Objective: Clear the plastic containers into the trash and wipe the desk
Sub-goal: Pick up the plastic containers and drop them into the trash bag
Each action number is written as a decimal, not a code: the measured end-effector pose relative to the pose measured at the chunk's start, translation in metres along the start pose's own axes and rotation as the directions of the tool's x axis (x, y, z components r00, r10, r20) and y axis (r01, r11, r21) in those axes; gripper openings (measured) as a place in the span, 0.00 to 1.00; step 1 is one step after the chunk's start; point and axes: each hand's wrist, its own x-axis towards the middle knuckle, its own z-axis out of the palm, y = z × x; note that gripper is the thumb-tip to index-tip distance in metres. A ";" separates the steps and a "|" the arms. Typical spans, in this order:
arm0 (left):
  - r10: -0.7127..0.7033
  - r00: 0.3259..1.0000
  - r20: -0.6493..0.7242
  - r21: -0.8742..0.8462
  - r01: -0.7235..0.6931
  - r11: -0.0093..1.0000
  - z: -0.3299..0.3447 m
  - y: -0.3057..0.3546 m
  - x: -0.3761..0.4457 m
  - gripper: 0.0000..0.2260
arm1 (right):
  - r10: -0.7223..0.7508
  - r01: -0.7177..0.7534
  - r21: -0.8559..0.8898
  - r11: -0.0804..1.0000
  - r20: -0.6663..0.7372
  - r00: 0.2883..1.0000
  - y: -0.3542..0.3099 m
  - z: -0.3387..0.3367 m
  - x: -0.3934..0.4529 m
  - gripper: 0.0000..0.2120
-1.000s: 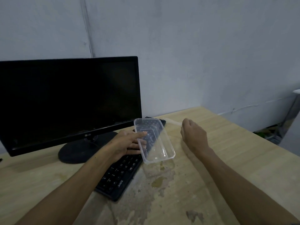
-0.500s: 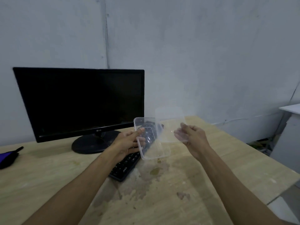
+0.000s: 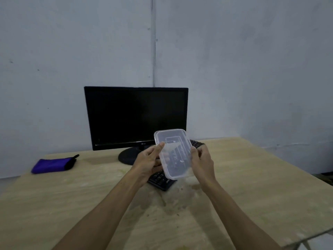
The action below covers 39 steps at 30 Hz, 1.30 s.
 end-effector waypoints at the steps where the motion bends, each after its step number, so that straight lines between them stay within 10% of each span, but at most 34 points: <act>1: 0.005 1.000 -0.009 0.002 -0.005 1.000 -0.005 0.002 -0.005 0.20 | -0.013 0.013 -0.005 1.000 0.010 1.000 -0.005 0.003 -0.004 0.15; 27: -0.037 0.989 -0.145 -0.033 0.033 0.999 -0.122 0.059 -0.077 0.27 | -0.241 0.233 0.123 0.965 0.057 0.969 -0.090 0.116 -0.074 0.12; 39: 0.265 0.930 -0.255 -0.021 -0.279 0.960 -0.113 0.077 -0.061 0.16 | -0.203 0.160 0.181 0.970 0.250 0.947 -0.108 0.101 -0.070 0.12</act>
